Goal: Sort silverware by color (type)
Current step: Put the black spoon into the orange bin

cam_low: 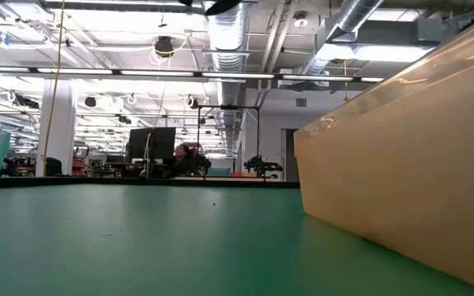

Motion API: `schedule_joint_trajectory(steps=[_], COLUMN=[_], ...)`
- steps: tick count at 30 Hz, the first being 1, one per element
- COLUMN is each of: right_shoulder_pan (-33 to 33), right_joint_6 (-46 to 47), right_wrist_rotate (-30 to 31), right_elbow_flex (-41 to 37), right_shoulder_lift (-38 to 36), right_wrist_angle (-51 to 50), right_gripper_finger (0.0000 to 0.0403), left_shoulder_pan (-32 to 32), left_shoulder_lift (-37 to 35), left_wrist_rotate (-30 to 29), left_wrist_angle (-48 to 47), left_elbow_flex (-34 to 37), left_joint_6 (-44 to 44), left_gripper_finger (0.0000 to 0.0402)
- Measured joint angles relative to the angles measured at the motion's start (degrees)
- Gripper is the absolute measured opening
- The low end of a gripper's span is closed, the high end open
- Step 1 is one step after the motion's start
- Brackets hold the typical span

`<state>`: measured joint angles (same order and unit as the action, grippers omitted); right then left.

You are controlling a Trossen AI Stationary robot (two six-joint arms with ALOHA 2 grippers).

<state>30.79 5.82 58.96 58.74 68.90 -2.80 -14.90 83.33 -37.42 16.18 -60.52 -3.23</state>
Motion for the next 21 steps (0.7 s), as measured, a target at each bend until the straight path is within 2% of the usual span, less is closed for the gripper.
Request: schedule_joint_trajectory(steps=[4,10,14,21], right_shoulder_pan=[-2.74,-5.42,-6.57,-8.51], right_joint_6=[-8.38,-13.33,-16.45,-18.9], right_wrist_rotate=[-6.2,-7.59,-11.66,-12.99], right_elbow_flex=[0.0,-0.02,-0.04,-0.04], right_shoulder_lift=[3.35,7.02,8.3,8.29], right_wrist_angle=[11.75,19.44,25.36,28.23], right_gripper_finger=[0.0189,0.0189,0.0189,0.0189], left_shoulder_pan=[-0.04,-0.04,0.11,-0.07], left_shoulder_lift=[2.06,3.13,3.13,3.11], left_wrist_rotate=[0.1,-0.06,0.1,0.36], left_wrist_angle=[6.63,14.0,14.21,14.43], left_elbow_flex=[0.01,-0.01,-0.01,-0.01], left_joint_6=[-3.31,-7.65,-8.77,-9.89], left_gripper_finger=[0.0,0.0,0.0,0.0])
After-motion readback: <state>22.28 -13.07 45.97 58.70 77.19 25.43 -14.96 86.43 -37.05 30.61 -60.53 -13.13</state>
